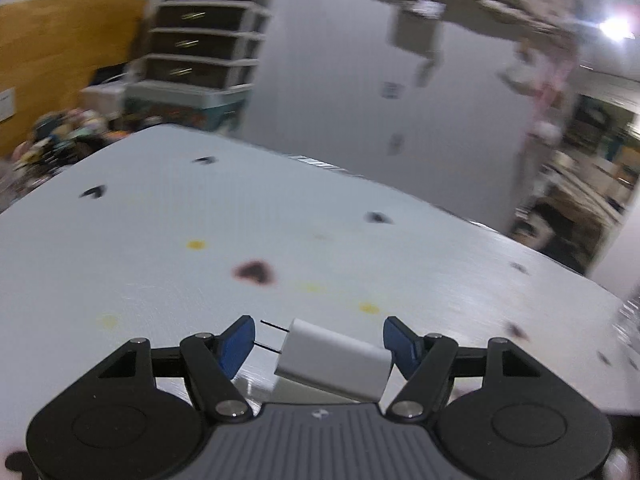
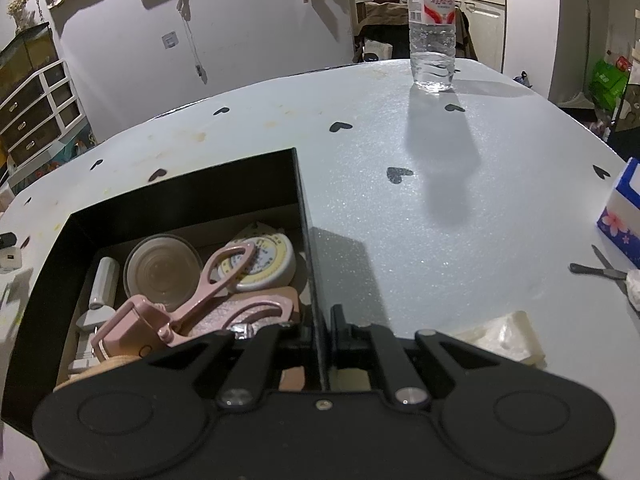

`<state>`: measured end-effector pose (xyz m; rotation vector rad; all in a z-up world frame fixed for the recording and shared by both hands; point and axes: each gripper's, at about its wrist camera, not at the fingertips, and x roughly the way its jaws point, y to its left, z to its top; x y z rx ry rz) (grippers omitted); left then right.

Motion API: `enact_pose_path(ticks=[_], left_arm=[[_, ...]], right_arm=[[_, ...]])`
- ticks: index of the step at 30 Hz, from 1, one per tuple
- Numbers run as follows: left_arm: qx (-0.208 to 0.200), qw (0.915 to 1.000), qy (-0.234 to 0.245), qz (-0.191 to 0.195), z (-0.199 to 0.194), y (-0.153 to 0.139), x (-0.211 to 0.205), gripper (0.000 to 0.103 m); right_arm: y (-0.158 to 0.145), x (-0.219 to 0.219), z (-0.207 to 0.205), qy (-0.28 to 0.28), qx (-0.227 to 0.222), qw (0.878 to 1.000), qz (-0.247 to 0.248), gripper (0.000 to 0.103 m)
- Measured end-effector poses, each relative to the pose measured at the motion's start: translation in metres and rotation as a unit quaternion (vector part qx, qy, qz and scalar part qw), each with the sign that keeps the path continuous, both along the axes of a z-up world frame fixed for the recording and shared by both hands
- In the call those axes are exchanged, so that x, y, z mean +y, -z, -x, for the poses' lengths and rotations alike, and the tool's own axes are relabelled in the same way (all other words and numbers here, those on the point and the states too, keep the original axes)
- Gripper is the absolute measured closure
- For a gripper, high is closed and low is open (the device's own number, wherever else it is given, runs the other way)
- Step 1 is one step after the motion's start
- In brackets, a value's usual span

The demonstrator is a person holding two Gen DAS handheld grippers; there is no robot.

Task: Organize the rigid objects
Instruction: 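Carry the white charger into the box and open the left tool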

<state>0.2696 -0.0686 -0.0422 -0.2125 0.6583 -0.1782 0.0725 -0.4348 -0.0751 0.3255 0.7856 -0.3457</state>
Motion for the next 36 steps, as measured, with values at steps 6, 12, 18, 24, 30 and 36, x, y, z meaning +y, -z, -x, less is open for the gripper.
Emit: enact_pose_path(ticks=[6, 12, 18, 24, 30, 36], left_arm=[[-0.050, 0.9913, 0.121, 0.016, 0.041, -0.038, -0.046, 0.032], [-0.058, 0.9665, 0.248, 0.033, 0.075, -0.060, -0.115, 0.032], [0.029, 0.9338, 0.355, 0.038, 0.085, -0.053, -0.188, 0.032], [0.099, 0.9210, 0.376, 0.027, 0.080, -0.026, -0.245, 0.032], [0.118, 0.9300, 0.348, 0.020, 0.065, -0.014, -0.267, 0.032], [0.138, 0.9343, 0.329, 0.016, 0.055, -0.009, -0.281, 0.032]], right_arm=[[0.000, 0.000, 0.001, 0.002, -0.002, 1.000, -0.002, 0.097], [0.000, -0.001, 0.003, 0.003, -0.006, 1.000, -0.004, 0.097], [-0.001, -0.001, 0.005, -0.002, -0.010, 1.000, -0.004, 0.098], [-0.001, 0.000, 0.006, -0.005, -0.012, 1.000, 0.000, 0.098], [-0.001, -0.001, 0.006, -0.008, -0.015, 1.000, -0.001, 0.097], [0.000, -0.001, 0.007, -0.011, -0.018, 1.000, -0.004, 0.097]])
